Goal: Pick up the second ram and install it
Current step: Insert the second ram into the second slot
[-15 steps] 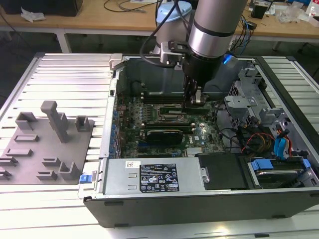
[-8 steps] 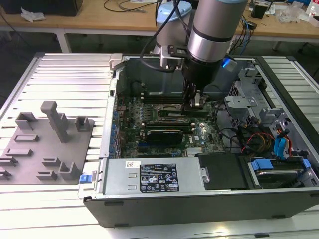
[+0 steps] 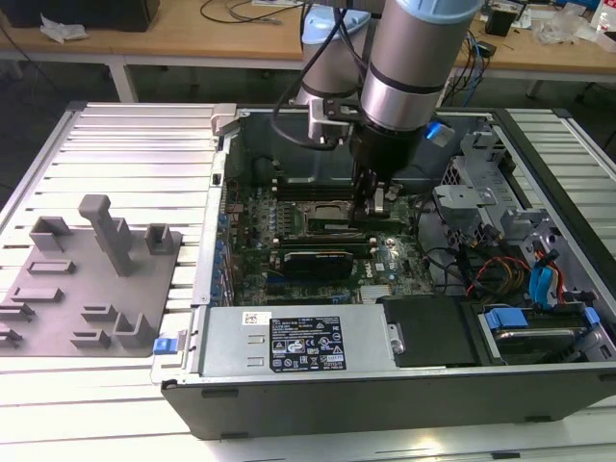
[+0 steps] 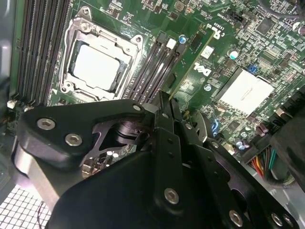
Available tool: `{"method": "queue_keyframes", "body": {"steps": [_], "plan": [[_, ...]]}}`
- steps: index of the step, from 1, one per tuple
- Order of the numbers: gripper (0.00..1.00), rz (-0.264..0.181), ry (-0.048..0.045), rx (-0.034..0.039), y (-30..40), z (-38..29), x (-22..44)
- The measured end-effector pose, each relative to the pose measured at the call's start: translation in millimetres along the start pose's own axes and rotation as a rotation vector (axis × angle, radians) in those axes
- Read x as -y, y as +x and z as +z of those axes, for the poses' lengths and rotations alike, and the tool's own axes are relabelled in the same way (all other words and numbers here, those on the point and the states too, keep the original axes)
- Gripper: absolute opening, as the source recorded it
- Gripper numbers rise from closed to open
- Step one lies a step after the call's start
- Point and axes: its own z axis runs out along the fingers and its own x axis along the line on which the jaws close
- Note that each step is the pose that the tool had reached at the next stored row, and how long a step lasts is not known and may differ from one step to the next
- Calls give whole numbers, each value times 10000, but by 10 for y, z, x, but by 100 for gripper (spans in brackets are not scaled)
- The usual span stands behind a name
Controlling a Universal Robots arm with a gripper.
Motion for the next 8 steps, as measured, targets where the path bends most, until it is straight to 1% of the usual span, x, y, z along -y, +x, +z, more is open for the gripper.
{"method": "queue_keyframes", "body": {"steps": [4, 6, 8], "plan": [[13, 0, 0, 0, 0, 33, 2], [13, 1, 0, -1, 1, 71, 5], [13, 2, 0, -1, 2, 88, 3]]}}
